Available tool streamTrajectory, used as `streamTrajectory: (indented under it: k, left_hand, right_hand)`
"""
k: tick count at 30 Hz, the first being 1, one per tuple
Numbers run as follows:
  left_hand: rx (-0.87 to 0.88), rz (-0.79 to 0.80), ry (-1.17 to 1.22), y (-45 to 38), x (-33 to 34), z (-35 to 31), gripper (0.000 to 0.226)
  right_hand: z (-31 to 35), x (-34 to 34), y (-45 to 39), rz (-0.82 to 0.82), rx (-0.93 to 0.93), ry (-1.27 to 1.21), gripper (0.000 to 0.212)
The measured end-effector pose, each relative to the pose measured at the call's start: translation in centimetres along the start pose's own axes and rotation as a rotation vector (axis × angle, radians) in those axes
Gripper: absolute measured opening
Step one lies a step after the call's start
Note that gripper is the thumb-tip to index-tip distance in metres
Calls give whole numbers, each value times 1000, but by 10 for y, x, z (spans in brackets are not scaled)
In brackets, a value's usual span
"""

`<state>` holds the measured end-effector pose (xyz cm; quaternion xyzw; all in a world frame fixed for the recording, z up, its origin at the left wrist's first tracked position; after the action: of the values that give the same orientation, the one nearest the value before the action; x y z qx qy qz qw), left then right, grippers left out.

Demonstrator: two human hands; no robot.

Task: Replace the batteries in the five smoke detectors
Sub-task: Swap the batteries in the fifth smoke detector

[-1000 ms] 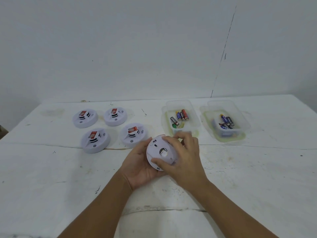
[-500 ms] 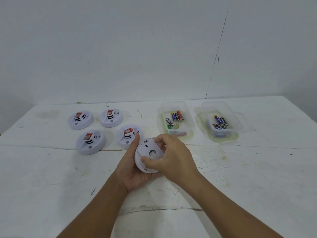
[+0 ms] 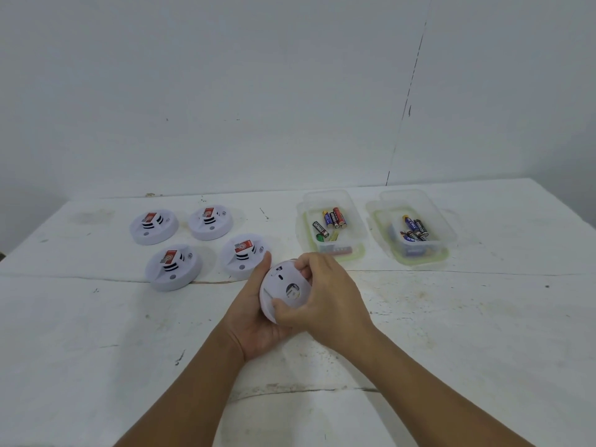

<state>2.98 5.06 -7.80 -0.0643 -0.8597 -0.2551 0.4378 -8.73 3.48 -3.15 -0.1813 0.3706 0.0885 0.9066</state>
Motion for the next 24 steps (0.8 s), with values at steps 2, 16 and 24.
streamTrajectory:
  k: [2, 16, 24]
  left_hand:
    - [6, 2, 14, 1, 0, 1, 65]
    - [23, 4, -21, 2, 2, 3, 68]
    - [46, -21, -48, 1, 0, 4, 65]
  right_hand:
    - [1, 0, 1, 31, -50, 26, 68]
    - [-3, -3, -4, 118, 52, 2, 59]
    - [-2, -4, -1, 86, -6, -8, 60]
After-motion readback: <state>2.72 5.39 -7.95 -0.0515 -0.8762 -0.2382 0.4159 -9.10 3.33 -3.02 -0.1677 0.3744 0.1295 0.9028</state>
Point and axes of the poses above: each hand's wrist, its own y-axis away from the middle knuckle, its own x-axis out of the palm, z = x × y, the point moved 5 cm from there along -y, towards the middle knuckle, and after that the axes turned 2 degrees about y, right-handed, at the moved point
